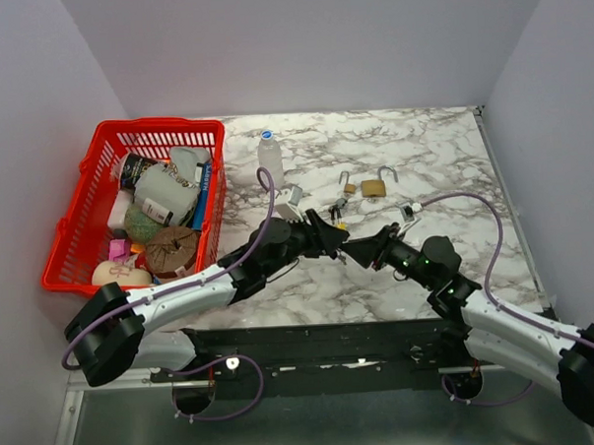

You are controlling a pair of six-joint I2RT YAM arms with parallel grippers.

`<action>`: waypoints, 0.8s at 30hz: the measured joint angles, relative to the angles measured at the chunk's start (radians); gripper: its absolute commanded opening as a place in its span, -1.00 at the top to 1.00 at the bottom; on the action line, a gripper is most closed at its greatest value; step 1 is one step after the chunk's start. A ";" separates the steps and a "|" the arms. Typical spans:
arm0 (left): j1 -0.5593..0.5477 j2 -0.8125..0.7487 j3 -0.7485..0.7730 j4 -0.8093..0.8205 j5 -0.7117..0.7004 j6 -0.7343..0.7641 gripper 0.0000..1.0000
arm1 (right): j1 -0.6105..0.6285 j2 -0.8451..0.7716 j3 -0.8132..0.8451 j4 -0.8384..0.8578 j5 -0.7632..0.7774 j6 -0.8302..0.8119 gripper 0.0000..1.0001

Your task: Unlock with the key

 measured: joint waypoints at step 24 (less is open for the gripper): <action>0.087 -0.338 -0.160 -0.199 0.571 0.346 1.00 | -0.060 -0.058 0.392 -0.461 -0.474 -0.447 -0.68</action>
